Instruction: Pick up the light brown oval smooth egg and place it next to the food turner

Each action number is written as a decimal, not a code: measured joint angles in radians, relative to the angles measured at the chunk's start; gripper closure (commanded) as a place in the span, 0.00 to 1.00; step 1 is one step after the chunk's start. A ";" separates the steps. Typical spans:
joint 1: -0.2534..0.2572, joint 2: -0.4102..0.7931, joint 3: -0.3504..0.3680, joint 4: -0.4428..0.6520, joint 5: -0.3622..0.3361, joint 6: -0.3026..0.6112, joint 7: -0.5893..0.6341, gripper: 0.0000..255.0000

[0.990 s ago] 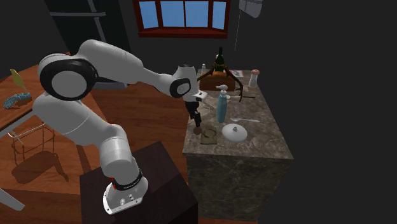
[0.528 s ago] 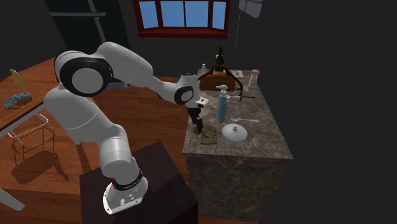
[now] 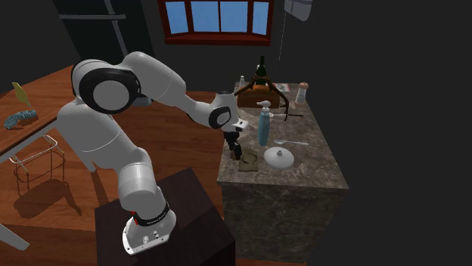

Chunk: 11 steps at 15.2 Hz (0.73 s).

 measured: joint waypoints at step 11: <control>0.000 0.000 0.000 0.000 0.000 0.001 0.000 1.00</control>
